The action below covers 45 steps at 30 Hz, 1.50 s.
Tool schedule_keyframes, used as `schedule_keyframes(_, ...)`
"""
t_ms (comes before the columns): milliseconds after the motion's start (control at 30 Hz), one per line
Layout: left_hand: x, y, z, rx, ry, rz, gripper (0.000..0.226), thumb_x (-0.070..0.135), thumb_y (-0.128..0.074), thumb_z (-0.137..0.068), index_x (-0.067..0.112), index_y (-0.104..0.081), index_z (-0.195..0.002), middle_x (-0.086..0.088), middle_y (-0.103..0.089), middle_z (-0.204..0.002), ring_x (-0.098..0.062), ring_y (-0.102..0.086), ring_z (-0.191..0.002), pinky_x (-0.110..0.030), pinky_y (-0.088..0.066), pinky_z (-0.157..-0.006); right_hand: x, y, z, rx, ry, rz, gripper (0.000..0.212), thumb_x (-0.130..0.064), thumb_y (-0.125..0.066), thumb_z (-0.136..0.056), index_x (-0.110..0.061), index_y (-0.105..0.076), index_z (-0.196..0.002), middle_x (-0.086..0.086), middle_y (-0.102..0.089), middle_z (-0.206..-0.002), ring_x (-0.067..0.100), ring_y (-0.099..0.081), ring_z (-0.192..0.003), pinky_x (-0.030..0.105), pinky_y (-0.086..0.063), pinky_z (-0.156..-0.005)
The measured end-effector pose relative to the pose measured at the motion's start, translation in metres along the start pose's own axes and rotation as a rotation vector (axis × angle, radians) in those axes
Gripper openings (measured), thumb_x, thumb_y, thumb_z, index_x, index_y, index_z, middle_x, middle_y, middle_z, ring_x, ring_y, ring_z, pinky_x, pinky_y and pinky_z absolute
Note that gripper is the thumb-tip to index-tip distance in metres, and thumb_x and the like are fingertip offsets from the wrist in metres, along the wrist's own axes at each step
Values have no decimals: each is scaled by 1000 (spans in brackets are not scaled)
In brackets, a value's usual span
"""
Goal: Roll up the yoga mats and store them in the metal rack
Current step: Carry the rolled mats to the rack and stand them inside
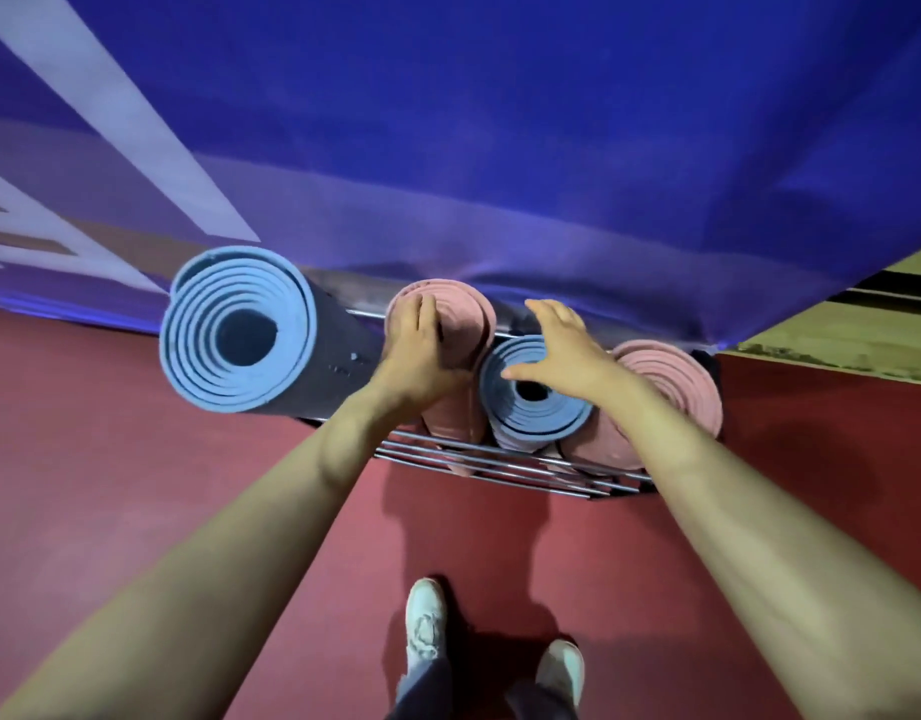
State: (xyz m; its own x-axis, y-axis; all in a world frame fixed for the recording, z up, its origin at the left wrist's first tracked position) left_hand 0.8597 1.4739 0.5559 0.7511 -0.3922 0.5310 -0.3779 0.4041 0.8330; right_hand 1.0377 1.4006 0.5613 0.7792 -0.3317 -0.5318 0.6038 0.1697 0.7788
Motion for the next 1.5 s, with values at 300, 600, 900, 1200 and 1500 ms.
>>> schedule_keyframes(300,-16,-8,-31,-158,197,-215,133,49,-81,-65,6,12,-150,-28,1,-154,-39,1,-144,-45,-2,-117,-33,-23,-54,-153,-124,-51,127,-30,-87,-60,-7,-2,-151,10,-10,-158,24,-11,-145,31,-18,-114)
schedule_keyframes(600,-17,-11,-39,-254,219,-180,144,43,-87,-56,18,20,-149,-27,7,-154,-40,5,-144,-51,4,-115,-21,-25,-51,-82,-10,-85,96,-21,-81,-63,-21,-28,-143,4,-38,-144,22,-28,-137,33,-24,-108)
schedule_keyframes(900,1,-3,-38,-371,130,-364,151,51,-88,-46,20,16,-150,-21,-9,-145,-40,-17,-132,-43,-15,-113,-13,-16,-21,-297,-92,209,148,-57,-86,-45,-21,13,-150,-1,11,-159,19,16,-144,54,6,-114)
schedule_keyframes(1200,-3,-17,-9,-396,38,-416,139,50,-87,-48,-8,-4,-143,-28,-14,-148,-39,-15,-139,-37,-15,-116,15,-30,21,-116,-67,296,126,-48,-81,-58,-16,-1,-151,1,1,-158,19,8,-145,45,6,-117)
schedule_keyframes(1500,9,-25,-4,-390,7,-368,142,40,-87,-44,21,5,-151,-16,-19,-141,-34,-19,-132,-50,-27,-104,39,-23,29,-84,-78,244,123,-45,-77,-60,-26,5,-151,-10,9,-157,15,18,-143,50,9,-114)
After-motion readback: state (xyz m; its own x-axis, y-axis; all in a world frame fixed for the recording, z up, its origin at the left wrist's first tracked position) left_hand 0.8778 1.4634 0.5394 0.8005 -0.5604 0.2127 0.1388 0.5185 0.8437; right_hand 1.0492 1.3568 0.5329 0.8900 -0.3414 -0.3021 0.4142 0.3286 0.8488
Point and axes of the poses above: each hand's wrist, its own z-axis away from the middle knuckle, its own y-axis out of the back of the hand, x = y × z, the point moved 1 cm from there along -z, towards the middle knuckle
